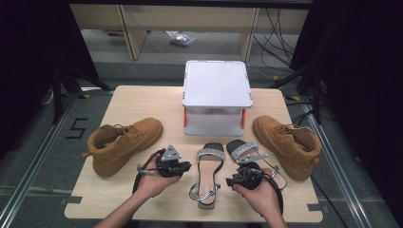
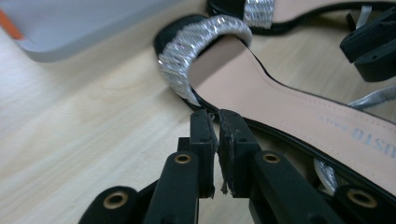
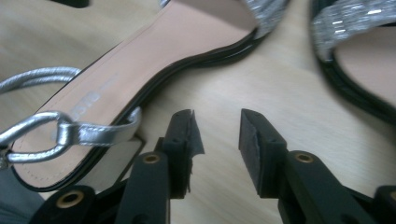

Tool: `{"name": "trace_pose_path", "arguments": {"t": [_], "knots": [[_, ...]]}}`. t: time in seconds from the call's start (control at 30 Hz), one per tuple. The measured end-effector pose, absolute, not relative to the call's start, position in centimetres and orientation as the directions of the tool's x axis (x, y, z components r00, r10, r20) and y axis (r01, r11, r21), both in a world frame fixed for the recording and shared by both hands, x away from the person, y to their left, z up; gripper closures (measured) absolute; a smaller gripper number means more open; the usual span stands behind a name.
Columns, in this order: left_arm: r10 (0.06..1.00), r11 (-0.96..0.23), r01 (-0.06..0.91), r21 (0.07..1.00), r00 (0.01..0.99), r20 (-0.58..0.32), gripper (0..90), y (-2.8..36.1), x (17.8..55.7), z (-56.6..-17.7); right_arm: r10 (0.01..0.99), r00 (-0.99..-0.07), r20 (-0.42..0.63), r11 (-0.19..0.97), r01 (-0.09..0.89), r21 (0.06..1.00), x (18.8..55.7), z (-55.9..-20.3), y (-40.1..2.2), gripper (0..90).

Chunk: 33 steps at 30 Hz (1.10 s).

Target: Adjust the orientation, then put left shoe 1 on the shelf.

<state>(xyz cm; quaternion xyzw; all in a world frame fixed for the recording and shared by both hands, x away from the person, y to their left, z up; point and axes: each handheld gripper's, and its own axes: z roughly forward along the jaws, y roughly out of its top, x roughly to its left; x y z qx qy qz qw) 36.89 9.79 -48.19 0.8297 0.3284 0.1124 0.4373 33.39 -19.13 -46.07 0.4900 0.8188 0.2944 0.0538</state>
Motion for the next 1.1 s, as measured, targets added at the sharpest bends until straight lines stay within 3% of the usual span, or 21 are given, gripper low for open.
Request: {"name": "trace_pose_path", "arguments": {"t": [0.27,0.73,0.93,1.1], "knots": [[0.661,-0.366,0.431,0.825,0.744,-0.095,80.7,10.6,36.7,-47.5,0.866,-0.436,0.245,0.253,0.805,0.536,33.9,-45.8,-20.2,55.1],[0.687,-0.331,0.419,0.846,0.721,-0.088,80.3,11.4,36.6,-46.6,0.883,-0.375,0.284,0.181,0.828,0.531,33.8,-45.7,-19.6,50.8],[0.681,-0.337,0.390,0.857,0.730,-0.065,80.4,11.6,37.2,-45.3,0.879,-0.377,0.292,0.177,0.827,0.533,33.9,-45.2,-19.0,49.5],[0.692,-0.304,0.362,0.881,0.719,-0.057,79.5,11.5,38.3,-43.9,0.882,-0.375,0.285,0.180,0.827,0.532,34.5,-44.6,-17.8,42.4]]}}
